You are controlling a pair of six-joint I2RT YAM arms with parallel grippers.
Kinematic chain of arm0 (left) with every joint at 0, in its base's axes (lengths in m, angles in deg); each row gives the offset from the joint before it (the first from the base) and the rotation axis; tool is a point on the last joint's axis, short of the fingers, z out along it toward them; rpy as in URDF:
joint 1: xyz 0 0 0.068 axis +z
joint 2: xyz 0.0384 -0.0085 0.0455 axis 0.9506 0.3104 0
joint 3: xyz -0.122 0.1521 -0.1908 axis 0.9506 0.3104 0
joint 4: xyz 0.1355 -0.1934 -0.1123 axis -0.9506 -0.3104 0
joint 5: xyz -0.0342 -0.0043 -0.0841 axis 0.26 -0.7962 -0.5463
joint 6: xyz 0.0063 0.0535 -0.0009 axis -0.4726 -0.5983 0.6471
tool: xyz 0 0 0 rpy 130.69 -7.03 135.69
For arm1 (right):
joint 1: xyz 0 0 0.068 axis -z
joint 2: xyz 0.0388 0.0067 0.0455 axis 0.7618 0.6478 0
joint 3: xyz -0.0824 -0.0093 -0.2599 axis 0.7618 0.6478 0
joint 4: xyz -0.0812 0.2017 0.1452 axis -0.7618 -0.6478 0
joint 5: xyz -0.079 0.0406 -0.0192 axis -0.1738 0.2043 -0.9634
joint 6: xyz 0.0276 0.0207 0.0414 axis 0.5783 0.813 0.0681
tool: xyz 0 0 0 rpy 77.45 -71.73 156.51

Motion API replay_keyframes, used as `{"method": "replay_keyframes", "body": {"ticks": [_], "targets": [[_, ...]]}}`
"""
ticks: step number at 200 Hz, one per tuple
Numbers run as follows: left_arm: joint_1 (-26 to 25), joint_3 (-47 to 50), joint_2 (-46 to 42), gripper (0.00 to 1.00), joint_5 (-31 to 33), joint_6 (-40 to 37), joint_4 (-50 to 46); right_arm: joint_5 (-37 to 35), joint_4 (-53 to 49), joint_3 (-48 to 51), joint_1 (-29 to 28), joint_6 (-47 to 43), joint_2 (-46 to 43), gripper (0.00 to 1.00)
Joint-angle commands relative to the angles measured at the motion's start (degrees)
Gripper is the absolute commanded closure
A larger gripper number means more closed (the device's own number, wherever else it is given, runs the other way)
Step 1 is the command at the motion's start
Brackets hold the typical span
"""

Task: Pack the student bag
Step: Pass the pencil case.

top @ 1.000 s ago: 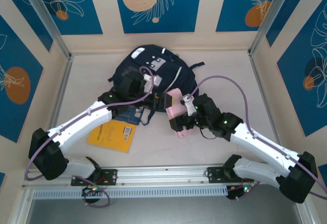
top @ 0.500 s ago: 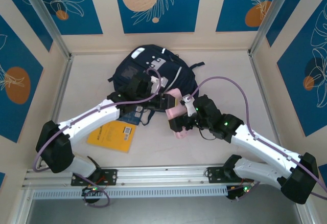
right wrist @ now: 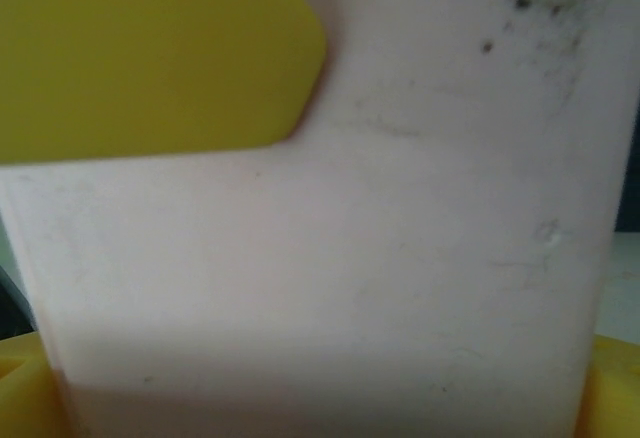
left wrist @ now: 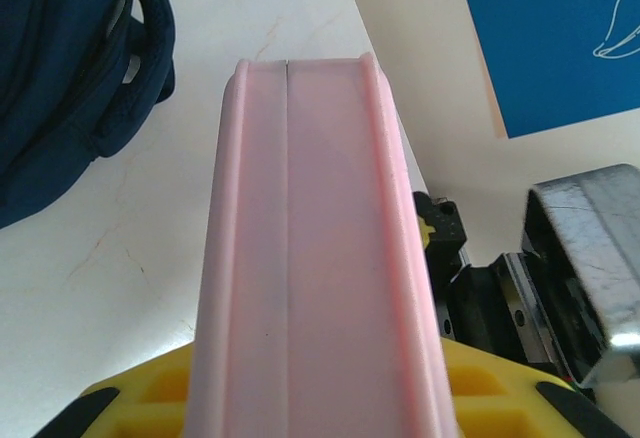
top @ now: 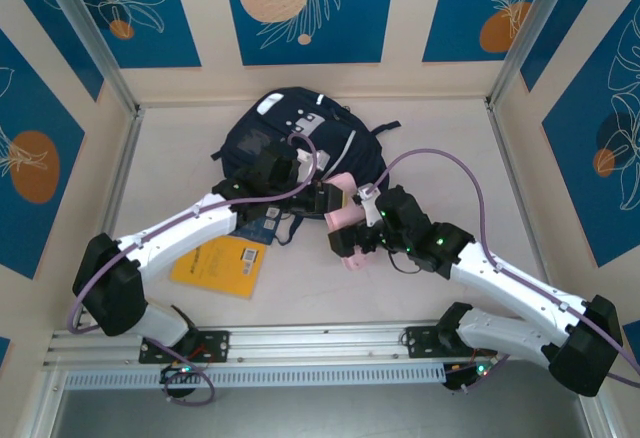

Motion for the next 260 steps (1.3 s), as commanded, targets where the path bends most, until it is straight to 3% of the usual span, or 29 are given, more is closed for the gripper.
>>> {"method": "replay_keyframes", "body": {"ticks": [1,40,63,85,102,134,175,226,260], "targets": [[1.00,-1.28,-1.29,0.76,-0.20,0.86,0.70,-3.87,1.79,-0.02,-0.34,1.89,-2.68,0.01],[3.99,-0.04,-3.48,0.73,0.04,1.87,0.92,-3.68,3.98,3.91,0.28,2.69,-9.33,0.01],[6.55,1.94,-5.18,0.73,0.89,4.35,2.39,1.84,3.23,4.40,5.36,8.90,-10.84,0.01],[8.82,5.45,-6.86,0.73,1.44,10.60,7.39,9.96,4.33,5.99,13.87,22.62,-11.74,0.03],[9.67,8.35,-8.10,0.73,1.67,16.58,12.92,18.01,10.86,10.08,20.64,34.51,-12.91,0.05],[9.75,10.19,-10.85,0.71,3.56,23.38,17.36,27.39,25.98,17.69,25.88,57.04,-12.90,0.04],[9.70,11.61,-14.87,0.71,6.53,28.03,19.14,26.36,46.04,24.68,22.62,73.57,-9.64,0.00],[9.20,12.56,-14.81,0.71,6.59,30.67,21.49,18.61,55.51,24.57,14.56,75.40,-7.36,0.01],[8.22,12.85,-13.66,0.71,5.91,31.89,22.53,15.08,59.62,24.61,12.35,75.42,-8.01,0.14]]}}
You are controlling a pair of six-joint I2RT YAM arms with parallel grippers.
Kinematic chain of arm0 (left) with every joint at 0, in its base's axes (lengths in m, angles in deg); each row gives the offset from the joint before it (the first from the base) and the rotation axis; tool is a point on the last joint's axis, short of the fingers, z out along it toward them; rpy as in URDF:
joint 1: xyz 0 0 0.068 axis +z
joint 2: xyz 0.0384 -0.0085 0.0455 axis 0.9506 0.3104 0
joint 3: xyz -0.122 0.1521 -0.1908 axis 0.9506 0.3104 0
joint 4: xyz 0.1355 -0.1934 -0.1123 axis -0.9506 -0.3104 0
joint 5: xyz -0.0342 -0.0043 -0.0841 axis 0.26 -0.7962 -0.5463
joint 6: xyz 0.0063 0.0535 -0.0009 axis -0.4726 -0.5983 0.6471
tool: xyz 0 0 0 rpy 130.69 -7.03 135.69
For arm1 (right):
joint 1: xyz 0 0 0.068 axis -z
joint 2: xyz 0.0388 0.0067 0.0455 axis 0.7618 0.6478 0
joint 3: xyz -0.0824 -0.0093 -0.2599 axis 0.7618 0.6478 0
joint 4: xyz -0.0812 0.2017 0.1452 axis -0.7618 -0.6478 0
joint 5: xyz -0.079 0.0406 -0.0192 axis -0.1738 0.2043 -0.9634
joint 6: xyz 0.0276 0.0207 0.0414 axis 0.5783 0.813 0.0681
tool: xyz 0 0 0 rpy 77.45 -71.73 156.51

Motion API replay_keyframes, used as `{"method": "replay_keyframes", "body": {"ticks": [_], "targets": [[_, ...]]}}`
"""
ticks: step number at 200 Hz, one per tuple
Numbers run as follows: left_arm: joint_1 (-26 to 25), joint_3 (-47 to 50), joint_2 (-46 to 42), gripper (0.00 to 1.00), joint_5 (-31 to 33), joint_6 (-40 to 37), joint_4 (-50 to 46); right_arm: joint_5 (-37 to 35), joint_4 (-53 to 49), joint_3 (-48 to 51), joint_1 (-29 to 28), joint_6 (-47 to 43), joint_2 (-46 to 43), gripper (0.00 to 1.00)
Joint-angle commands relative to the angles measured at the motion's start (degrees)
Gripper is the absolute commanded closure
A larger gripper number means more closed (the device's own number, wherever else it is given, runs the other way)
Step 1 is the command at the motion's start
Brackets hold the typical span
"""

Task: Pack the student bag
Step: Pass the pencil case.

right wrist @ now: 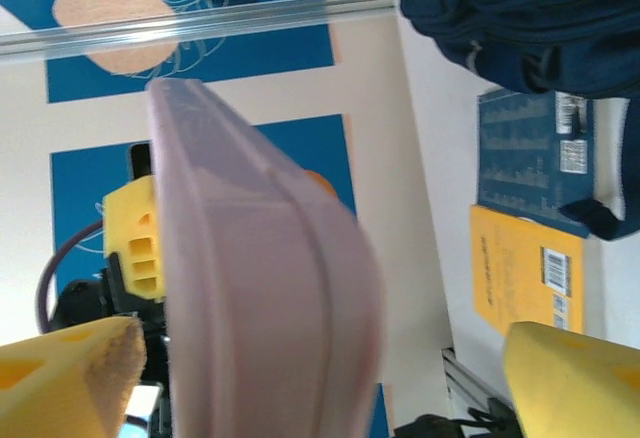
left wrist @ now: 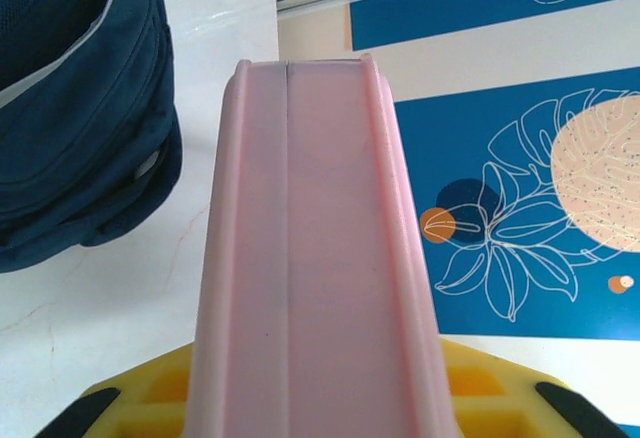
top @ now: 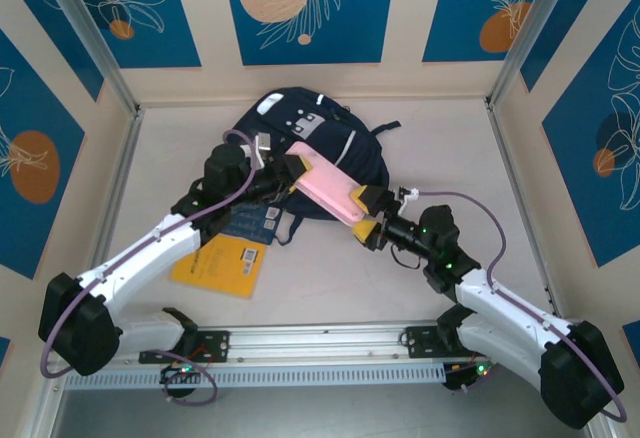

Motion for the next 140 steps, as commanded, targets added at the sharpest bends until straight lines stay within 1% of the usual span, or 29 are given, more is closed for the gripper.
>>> {"method": "replay_keyframes", "body": {"ticks": [1,15,45,65,96,120,130,140], "targets": [[-0.75,0.15,0.38,0.71,-0.60,2.19,4.55,-4.62,6.51,0.28,-1.13,1.27,-0.69,0.14],[-1.26,0.33,0.47,0.72,-0.60,2.64,5.02,-5.86,6.23,0.15,-1.25,0.20,-1.94,0.19],[-2.41,0.24,0.83,0.72,-0.43,2.59,4.83,-8.56,5.02,0.28,-1.36,-0.98,-4.61,0.33],[-3.12,0.41,1.06,0.72,-0.26,2.79,5.17,-8.38,5.06,0.08,-1.32,-1.35,-5.02,0.44],[-3.79,0.35,1.57,0.71,-0.09,3.16,5.52,-8.18,4.81,-0.07,-1.32,-1.74,-5.78,0.59],[-4.23,0.24,1.96,0.66,-0.09,3.25,5.42,-8.49,3.77,-0.02,-1.11,-2.20,-6.92,0.64],[-4.24,0.24,1.94,0.62,0.05,3.14,4.92,-8.38,3.37,-0.06,-0.75,-2.38,-7.43,0.65],[-4.25,0.26,1.89,0.56,0.30,2.93,4.44,-8.18,2.72,0.09,-0.23,-2.22,-8.07,0.66]]}}
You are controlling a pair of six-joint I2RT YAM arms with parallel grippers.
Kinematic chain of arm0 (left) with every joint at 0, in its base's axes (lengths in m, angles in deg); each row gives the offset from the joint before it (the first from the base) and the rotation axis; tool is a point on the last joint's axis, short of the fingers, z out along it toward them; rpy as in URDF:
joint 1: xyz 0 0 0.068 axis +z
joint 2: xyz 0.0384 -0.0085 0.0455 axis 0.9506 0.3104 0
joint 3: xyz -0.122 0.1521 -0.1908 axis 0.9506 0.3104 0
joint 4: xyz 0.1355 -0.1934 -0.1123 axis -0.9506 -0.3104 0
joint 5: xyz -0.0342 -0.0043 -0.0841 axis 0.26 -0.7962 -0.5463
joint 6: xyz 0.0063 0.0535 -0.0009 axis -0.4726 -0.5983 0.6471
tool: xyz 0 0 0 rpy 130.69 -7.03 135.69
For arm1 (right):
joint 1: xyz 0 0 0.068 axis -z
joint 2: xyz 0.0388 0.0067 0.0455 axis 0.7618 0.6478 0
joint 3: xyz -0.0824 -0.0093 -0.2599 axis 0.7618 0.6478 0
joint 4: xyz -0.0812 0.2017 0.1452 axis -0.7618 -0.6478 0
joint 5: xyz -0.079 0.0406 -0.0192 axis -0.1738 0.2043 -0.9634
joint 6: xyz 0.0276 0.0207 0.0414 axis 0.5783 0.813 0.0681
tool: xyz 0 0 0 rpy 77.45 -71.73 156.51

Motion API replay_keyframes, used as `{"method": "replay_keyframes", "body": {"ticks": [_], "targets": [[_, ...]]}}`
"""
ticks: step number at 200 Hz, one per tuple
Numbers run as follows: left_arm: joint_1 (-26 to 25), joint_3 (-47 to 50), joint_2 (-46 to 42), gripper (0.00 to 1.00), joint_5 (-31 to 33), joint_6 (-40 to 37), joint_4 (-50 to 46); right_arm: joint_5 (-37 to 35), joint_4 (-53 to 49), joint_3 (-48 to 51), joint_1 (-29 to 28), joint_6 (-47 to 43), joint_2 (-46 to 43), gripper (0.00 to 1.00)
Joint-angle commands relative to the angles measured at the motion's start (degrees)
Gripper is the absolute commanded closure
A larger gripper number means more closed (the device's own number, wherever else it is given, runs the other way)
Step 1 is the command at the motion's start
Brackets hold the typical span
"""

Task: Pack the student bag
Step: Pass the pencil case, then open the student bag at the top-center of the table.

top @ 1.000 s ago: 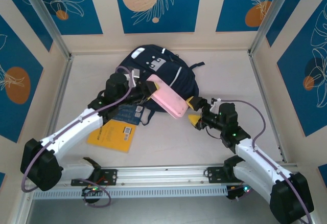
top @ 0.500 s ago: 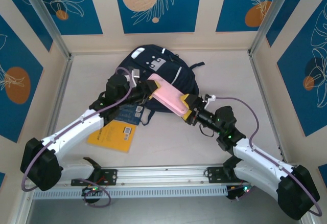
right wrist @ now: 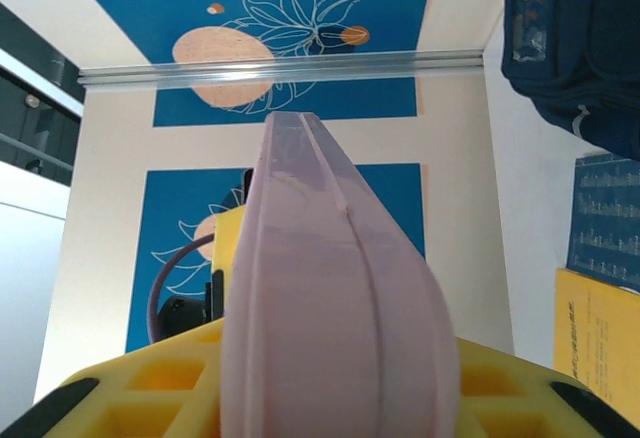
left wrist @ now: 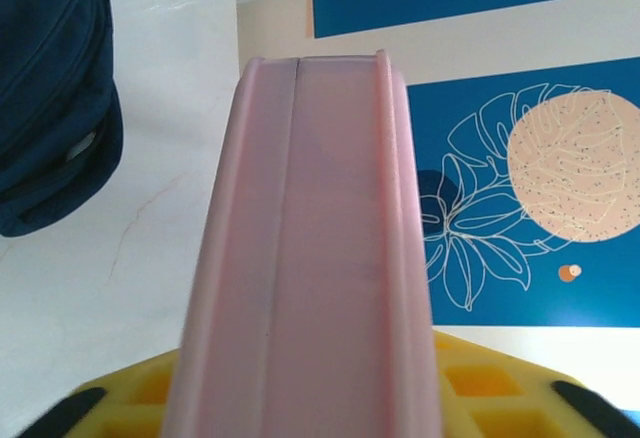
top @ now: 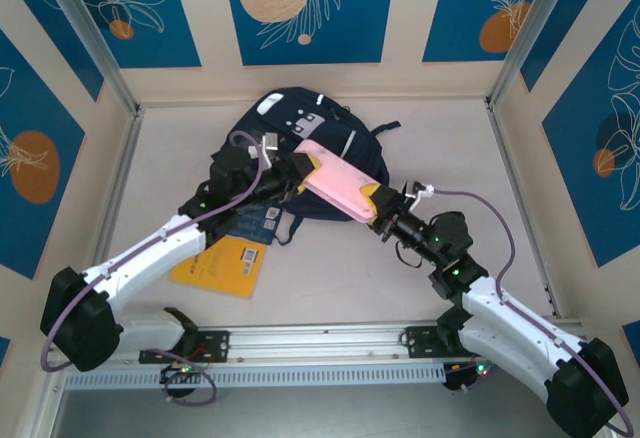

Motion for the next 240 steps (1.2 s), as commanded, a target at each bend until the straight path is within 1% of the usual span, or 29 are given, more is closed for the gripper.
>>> {"method": "replay_keyframes", "body": {"ticks": [1,31,51,67,82,101,123,138,158,170,197,214,240], "targets": [[-1.18,-0.06,0.54,0.55,-0.26,-1.57,-1.28,-0.69,-0.36,-0.06,0.56,-2.41,-1.61,0.66],[-1.20,-0.78,0.67,0.35,0.77,-4.32,-4.45,-1.28,-4.39,0.52,2.16,-2.73,-4.98,0.67],[-0.94,-2.49,0.83,0.30,2.16,-9.75,-9.95,-1.99,-8.43,1.64,3.90,-3.08,-8.62,0.70],[-0.59,-6.03,0.94,0.27,4.94,-17.57,-18.52,-1.28,-14.38,2.02,6.47,-4.69,-12.41,0.70],[-0.40,-11.18,1.91,0.25,8.52,-27.19,-27.02,-0.79,-24.36,1.80,9.15,-7.23,-17.49,0.71],[-0.53,-17.94,5.19,0.24,12.59,-38.86,-34.93,-0.05,-36.78,1.72,12.84,-11.59,-24.05,0.70],[-0.56,-27.50,13.48,0.24,14.79,-50.01,-43.78,2.43,-48.40,1.88,16.96,-16.16,-29.31,0.71],[-0.81,-35.41,21.46,0.23,13.74,-55.65,-50.11,4.49,-54.36,2.21,19.04,-18.82,-31.50,0.71],[-1.64,-47.24,32.74,0.23,12.26,-61.15,-58.06,6.70,-59.31,2.92,20.91,-21.79,-33.72,0.71],[-2.00,-53.36,38.25,0.23,13.46,-63.30,-60.98,7.24,-61.77,3.03,21.78,-23.33,-34.73,0.71],[-2.06,-64.24,47.68,0.23,16.16,-66.19,-64.05,8.09,-65.54,2.12,22.99,-28.51,-35.41,0.71],[-2.05,-71.56,53.53,0.23,16.31,-67.07,-66.38,8.27,-67.75,1.87,23.35,-31.30,-35.47,0.71],[-1.91,-79.95,61.49,0.26,17.80,-67.17,-68.95,9.48,-68.89,2.32,24.08,-33.45,-35.46,0.71]]}}
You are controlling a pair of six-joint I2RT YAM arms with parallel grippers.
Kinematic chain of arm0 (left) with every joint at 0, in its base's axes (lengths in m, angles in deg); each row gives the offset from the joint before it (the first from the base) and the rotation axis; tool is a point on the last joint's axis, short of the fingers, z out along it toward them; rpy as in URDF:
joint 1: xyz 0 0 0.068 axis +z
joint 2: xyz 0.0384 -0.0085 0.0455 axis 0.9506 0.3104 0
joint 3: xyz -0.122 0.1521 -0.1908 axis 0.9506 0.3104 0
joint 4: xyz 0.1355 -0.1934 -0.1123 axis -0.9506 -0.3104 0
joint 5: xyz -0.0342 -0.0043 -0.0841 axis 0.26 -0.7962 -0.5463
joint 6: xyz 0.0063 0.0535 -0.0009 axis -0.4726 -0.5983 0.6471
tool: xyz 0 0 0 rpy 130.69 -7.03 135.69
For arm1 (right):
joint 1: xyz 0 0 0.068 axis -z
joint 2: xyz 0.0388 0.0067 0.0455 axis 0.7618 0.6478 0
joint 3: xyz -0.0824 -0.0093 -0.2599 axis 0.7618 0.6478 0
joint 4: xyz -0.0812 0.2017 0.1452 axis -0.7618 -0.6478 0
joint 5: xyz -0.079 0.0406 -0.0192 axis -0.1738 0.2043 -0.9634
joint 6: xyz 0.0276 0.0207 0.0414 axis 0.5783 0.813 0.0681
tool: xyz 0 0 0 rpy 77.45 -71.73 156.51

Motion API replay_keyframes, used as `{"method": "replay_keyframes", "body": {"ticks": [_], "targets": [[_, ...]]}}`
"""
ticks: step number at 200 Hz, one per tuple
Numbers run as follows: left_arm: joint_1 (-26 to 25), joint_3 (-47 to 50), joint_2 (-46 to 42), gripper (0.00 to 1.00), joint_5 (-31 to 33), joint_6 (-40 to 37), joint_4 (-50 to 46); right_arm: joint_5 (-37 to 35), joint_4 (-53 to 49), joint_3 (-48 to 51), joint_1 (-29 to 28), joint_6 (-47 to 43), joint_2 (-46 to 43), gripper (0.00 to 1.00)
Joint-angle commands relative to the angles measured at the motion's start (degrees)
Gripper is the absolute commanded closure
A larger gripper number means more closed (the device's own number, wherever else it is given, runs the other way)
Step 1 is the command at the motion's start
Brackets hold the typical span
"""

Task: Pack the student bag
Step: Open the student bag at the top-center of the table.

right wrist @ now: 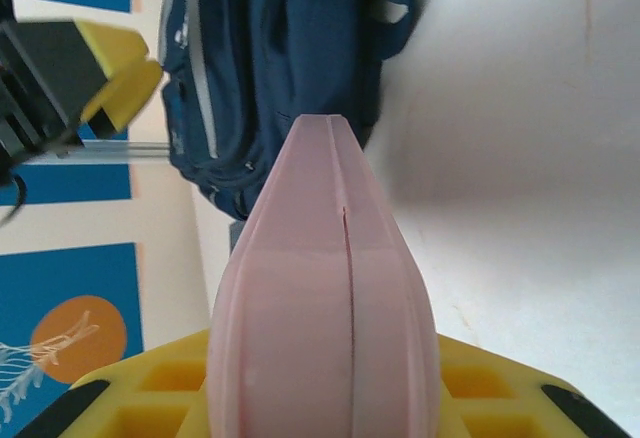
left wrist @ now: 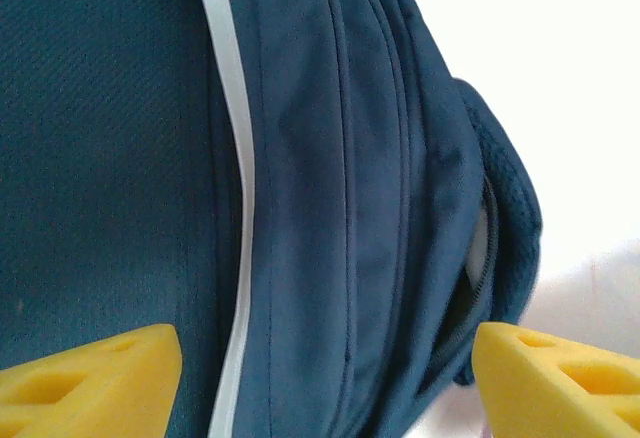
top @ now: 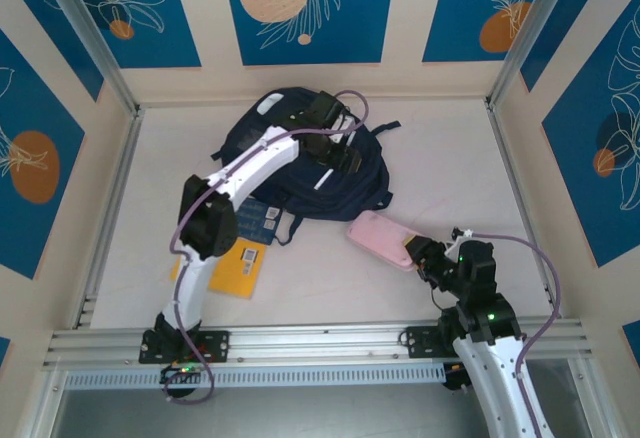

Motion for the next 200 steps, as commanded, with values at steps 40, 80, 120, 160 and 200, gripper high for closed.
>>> {"method": "replay_keyframes", "body": {"ticks": [40,80,120,160,200], "targets": [[0.36,-11.10,9.71,0.35,1.39,-1.55,-5.51,3.71,-0.96,0.19,1.15,-6.46,-0.93,0.71],[0.82,-11.35,11.45,0.54,-0.19,-1.18,-4.89,3.20,0.60,0.92,0.63,-6.85,-1.20,0.71],[1.41,-11.67,11.19,1.00,-2.87,-0.38,-5.22,2.17,-0.97,-0.92,0.43,-9.02,-1.37,0.71],[1.78,-11.77,3.15,1.00,-4.40,-2.66,-7.50,1.10,-3.94,-6.15,-0.01,-12.55,-1.37,0.71],[3.49,-11.80,-7.65,1.00,-2.64,-3.67,-8.23,1.18,-3.89,-9.71,-0.28,-13.54,-1.29,0.71]]}}
